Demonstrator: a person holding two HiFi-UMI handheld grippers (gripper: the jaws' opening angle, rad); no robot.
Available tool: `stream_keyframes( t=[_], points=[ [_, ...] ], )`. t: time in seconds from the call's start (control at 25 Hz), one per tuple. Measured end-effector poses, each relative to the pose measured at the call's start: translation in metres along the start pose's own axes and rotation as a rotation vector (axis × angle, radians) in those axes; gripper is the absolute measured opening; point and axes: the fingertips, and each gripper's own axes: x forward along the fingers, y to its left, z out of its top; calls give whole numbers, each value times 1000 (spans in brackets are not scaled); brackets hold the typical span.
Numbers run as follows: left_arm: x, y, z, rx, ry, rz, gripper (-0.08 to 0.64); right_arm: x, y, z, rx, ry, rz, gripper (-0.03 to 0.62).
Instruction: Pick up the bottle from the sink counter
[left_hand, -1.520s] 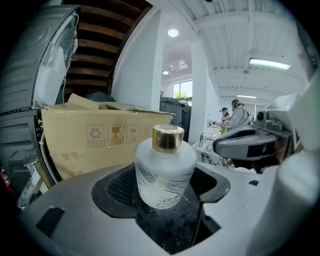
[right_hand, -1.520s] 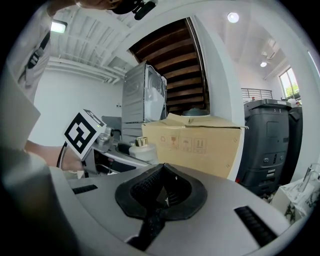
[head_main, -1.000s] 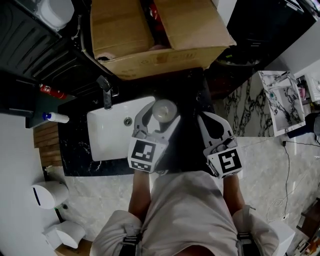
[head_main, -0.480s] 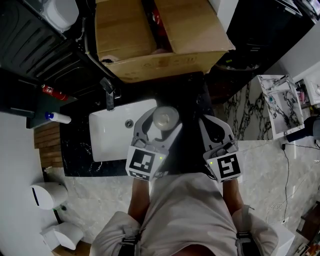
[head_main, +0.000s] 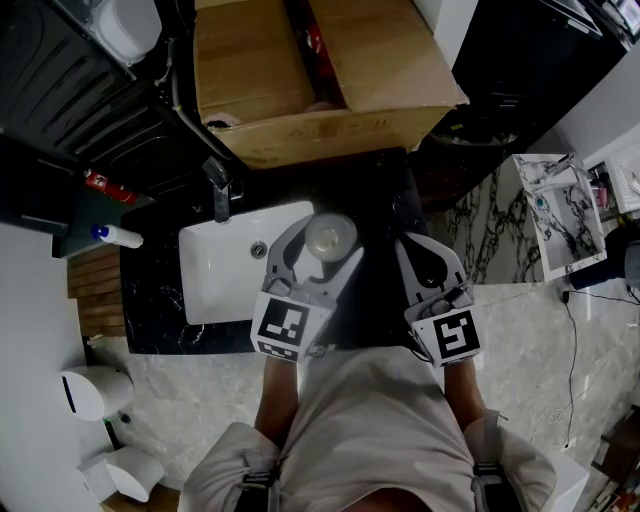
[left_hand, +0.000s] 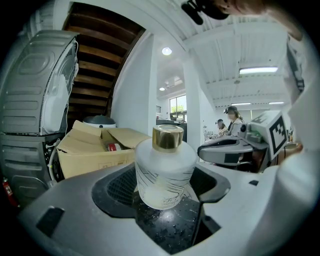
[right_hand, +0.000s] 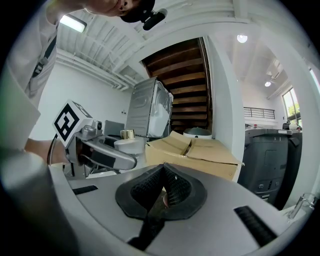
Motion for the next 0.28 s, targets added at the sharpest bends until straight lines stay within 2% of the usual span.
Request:
stream_keyframes(
  t=[0.28],
  points=[
    [1,2,1,-2,0,0,321,2,1,4,-2,-6,3,-6]
  ],
)
